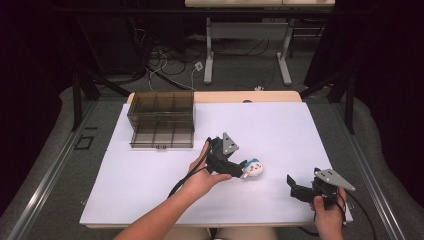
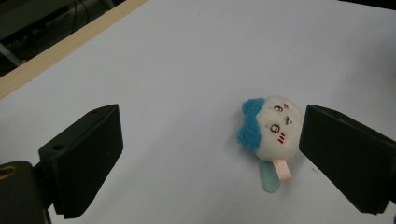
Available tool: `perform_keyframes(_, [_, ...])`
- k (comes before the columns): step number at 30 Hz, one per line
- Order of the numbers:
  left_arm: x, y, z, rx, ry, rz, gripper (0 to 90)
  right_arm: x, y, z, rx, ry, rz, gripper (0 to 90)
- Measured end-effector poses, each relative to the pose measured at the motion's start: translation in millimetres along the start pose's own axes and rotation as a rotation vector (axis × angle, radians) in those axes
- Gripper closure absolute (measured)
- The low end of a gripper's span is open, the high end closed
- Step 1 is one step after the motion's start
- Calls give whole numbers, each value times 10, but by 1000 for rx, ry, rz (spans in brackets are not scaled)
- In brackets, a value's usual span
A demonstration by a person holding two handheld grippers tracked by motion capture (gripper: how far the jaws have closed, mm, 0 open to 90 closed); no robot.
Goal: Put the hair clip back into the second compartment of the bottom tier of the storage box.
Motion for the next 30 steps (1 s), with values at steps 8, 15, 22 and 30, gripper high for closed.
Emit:
perform_keyframes(8, [-63,-48,157,40,57,41,124,-2,-8,3,-4,-4,2,0])
perform_keyframes(15, [-98,-112,287,71,117,81,132,1,-15,-3,-4,4,2,0])
perform_keyframes(22, [-139,-165,394,105,167,100,149,0,-41,-6,-3,4,6,0])
perform_keyframes(30, [-163,-219,544,154,218,110,153,-2,-69,2,-8,2,13,0])
Point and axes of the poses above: each handheld gripper's, and its own axes: z roughly forward along the jaws, x roughly out of its underside, y roughly to its left, the point moved 4 cm from there along z, roughly forward along the jaws, and after that the axes turned 4 degrees about -x, right-handed, at the moved point
